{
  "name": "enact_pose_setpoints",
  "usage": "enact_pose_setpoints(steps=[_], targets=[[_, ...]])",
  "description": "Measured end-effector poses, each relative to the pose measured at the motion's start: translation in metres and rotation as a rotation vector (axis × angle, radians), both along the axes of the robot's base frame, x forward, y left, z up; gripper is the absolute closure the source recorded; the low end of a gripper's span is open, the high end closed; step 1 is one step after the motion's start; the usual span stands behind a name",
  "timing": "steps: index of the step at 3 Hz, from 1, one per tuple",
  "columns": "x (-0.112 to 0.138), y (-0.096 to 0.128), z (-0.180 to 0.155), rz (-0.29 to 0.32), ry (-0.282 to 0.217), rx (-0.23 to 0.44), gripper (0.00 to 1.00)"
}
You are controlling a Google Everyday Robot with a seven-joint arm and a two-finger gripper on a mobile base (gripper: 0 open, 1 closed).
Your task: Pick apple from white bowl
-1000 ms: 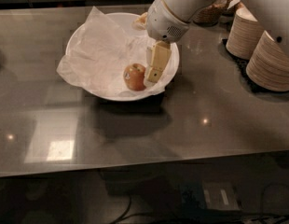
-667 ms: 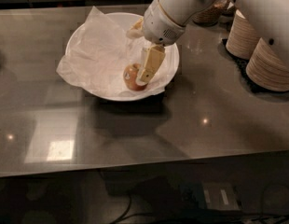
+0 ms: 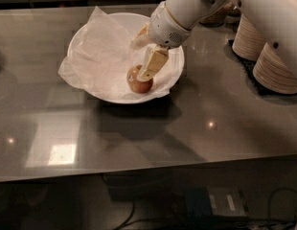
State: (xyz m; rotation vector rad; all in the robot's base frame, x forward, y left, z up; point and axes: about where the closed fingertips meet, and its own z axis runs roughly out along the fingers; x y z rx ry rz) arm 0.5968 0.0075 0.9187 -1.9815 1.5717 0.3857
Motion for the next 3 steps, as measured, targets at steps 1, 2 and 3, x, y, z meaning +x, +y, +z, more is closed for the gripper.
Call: enact_pose_setpoints(steps=[1,2,3], targets=[[0.005,-0.005,-0.011,-0.018,0.017,-0.008,0.27],[0.014,-0.013,-0.024,-0.047,0.035,-0.018,0.28],[0.022,-0.015,-0.038,-0.065,0.061,-0.029,0.29]])
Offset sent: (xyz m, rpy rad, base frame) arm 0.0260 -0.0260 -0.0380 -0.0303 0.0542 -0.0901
